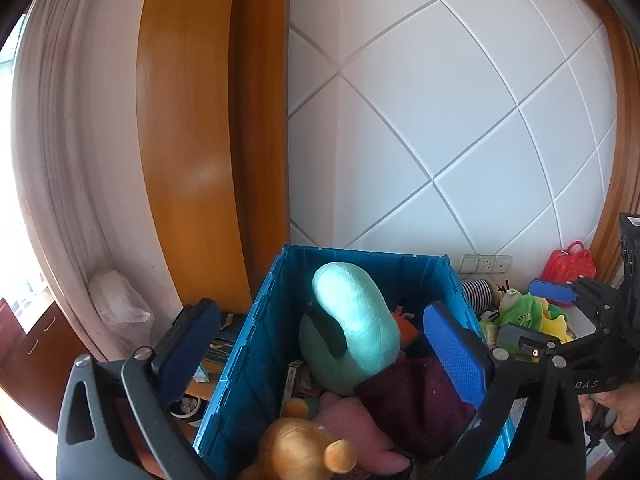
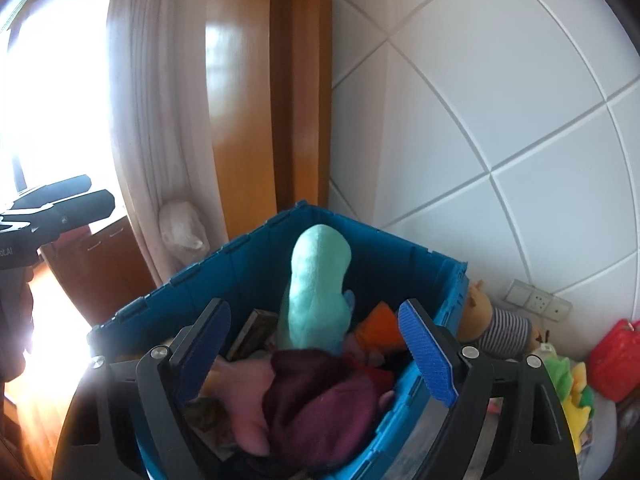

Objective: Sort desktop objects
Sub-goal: 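Open both grippers to drop bear and maroon plush into the crate, then move both grippers back toward the Pikachu and boxes on the bed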

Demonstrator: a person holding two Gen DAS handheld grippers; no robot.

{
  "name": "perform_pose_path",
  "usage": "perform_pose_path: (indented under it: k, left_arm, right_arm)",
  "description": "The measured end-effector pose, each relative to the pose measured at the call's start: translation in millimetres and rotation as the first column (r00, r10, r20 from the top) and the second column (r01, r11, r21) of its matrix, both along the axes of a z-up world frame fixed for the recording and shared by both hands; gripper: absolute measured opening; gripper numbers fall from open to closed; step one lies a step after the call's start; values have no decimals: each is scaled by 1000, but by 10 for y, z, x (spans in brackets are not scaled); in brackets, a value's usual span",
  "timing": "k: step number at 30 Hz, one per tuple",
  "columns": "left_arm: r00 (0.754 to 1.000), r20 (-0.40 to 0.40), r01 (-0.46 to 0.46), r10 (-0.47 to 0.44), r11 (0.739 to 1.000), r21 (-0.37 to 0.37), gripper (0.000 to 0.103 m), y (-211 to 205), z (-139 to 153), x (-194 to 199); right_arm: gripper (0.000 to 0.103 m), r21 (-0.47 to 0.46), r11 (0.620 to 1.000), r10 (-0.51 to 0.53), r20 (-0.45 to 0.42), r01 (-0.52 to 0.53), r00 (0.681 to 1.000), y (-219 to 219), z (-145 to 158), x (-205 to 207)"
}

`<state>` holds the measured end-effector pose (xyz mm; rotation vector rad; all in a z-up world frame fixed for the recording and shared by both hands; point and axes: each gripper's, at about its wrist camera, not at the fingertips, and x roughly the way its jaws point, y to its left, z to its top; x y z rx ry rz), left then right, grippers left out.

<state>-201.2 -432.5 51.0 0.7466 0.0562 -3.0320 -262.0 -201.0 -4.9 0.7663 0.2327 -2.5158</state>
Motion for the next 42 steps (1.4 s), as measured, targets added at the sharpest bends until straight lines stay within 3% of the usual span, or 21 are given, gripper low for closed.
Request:
perform_pose_path:
  k: [11, 17, 20, 22, 34, 42]
  left_arm:
    - [1000, 4, 15, -15, 1000, -3, 103, 464, -85, 350]
    - [1000, 10, 27, -27, 999, -30, 103, 1057, -113, 634]
    - [999, 29, 38, -37, 999, -26, 103, 1453, -182, 733]
    - [998, 41, 45, -44, 999, -23, 103, 1717, -228, 798]
    - [990, 117, 81, -81, 997, 0, 103, 3206, -566, 1169]
    - [969, 164, 191, -186, 982, -11, 103, 4091, -872, 1102]
  right_arm:
    - [93, 11, 1000, -6, 14, 6, 1000, 297, -81, 289]
    - [93, -24, 1000, 3, 27, -2, 1000, 768, -127, 571]
    - [95, -36, 999, -5, 26, 6, 1000, 1111, -142, 756]
    - [102, -36, 999, -16, 25, 17, 1000, 1392, -164, 898]
    - [102, -19, 995, -98, 39, 99, 994, 3162, -342, 1532]
    - [102, 11, 979, -204, 68, 203, 977, 4124, -530, 1761]
